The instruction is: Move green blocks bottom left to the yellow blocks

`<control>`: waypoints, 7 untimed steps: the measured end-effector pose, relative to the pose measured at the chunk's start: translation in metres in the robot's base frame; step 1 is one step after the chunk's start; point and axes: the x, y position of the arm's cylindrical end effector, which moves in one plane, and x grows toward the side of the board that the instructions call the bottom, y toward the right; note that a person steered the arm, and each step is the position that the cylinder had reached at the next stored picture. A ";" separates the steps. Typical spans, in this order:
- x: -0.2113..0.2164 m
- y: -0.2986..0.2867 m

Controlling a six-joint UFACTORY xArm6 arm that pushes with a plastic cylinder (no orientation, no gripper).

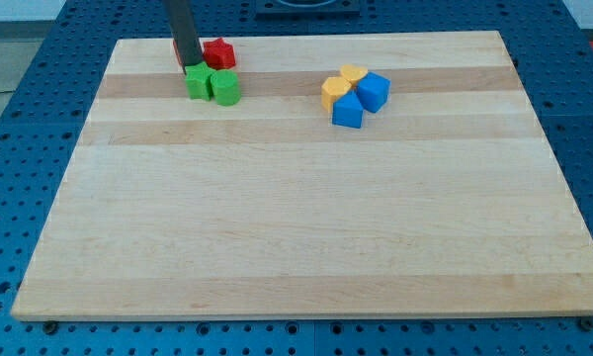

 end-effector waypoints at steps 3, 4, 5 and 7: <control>0.030 0.026; 0.030 0.045; 0.030 0.067; 0.038 0.103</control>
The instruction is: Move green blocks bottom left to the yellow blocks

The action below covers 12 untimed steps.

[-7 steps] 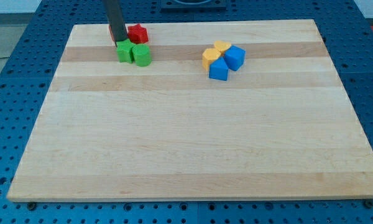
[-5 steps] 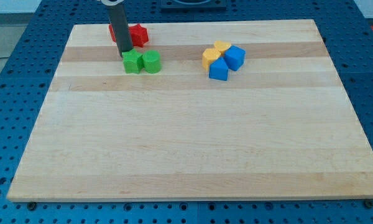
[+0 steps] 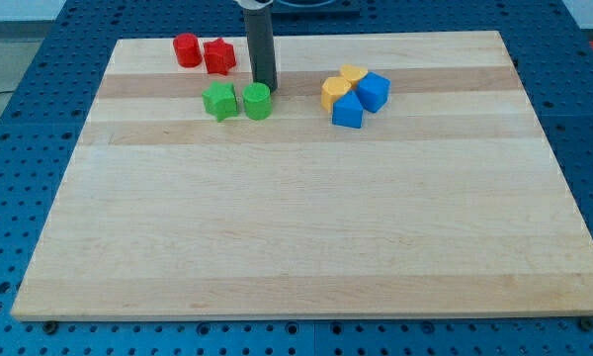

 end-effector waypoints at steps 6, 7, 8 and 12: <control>0.012 0.018; -0.033 -0.001; -0.016 -0.061; 0.106 -0.027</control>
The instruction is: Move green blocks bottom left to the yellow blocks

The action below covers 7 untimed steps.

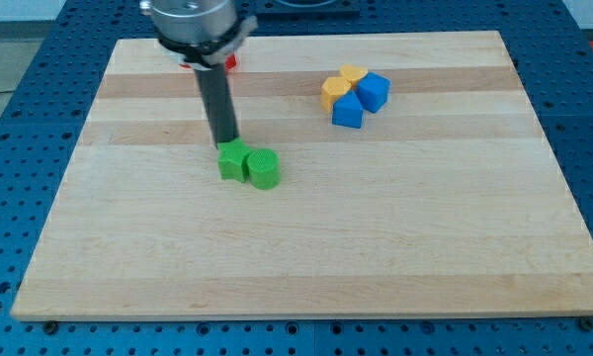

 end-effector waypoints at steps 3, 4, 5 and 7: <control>0.030 0.119; 0.008 0.187; -0.031 0.214; -0.115 0.232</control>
